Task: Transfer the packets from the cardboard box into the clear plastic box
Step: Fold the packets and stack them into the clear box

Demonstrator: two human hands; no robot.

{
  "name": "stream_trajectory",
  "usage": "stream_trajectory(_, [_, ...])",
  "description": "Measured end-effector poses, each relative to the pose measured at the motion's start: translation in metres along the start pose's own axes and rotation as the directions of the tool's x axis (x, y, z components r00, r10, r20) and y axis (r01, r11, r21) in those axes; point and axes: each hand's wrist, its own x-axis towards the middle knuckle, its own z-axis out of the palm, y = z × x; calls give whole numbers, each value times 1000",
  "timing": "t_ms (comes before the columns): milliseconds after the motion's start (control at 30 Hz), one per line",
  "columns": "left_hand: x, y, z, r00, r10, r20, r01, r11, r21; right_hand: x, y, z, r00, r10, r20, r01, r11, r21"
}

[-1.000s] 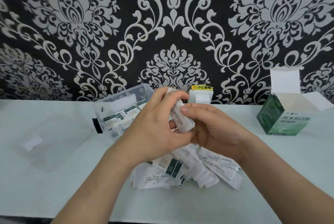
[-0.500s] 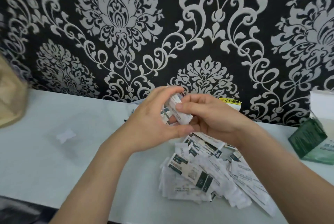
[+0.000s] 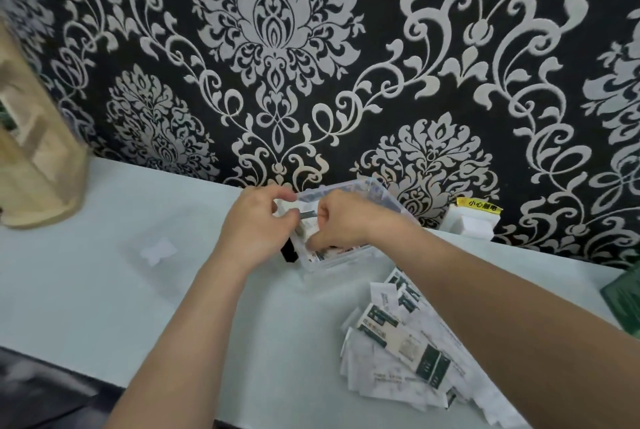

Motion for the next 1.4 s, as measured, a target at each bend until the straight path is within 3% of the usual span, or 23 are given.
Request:
stream_trajectory(133, [1, -1, 1, 1000, -2, 2, 2, 1000, -12, 8, -7, 8, 999, -5, 34, 3, 999, 34])
stream_trajectory(467, [0, -1, 1, 1000, 2, 10, -1, 999, -33, 17, -14, 12, 998, 28, -55, -36, 989, -145])
stream_trajectory(700, [0, -1, 0, 1000, 19, 8, -19, 1000, -14, 19, -14, 11, 997, 45, -62, -51, 993, -107])
stream_trajectory(867, [-2, 3, -2, 999, 39, -29, -35, 991, 129, 13, -9, 5, 993, 49, -111, -48, 999, 13])
stream_trajectory(967, [-10, 19, -11, 972, 210, -106, -192, 968, 160, -2, 4, -8, 981, 49, -188, -10, 978, 208])
stream_trajectory(1033, [-23, 42, -18, 932, 361, -21, -360, 932, 42, -25, 17, -18, 967, 40, -250, 36, 955, 294])
stream_trajectory(1100, [-44, 70, -18, 869, 444, 217, -448, 893, -34, -57, 34, -27, 957, 6, -289, 80, 955, 284])
stream_trajectory(1167, [-64, 85, -4, 752, 421, 507, -499, 867, 21, -86, 51, -30, 967, -9, -254, 78, 962, 263])
stream_trajectory(1233, [-78, 88, 20, 663, 331, 671, -564, 811, 157, -109, 66, -27, 988, 5, -152, 28, 976, 216])
stream_trajectory(1300, [-85, 79, 39, 643, 237, 728, -607, 738, 295, -125, 76, -17, 998, 2, -66, 4, 996, 90])
stream_trajectory(1400, [-89, 67, 49, 668, 157, 728, -592, 706, 390, -137, 84, 7, 1000, -24, 20, 26, 995, -101])
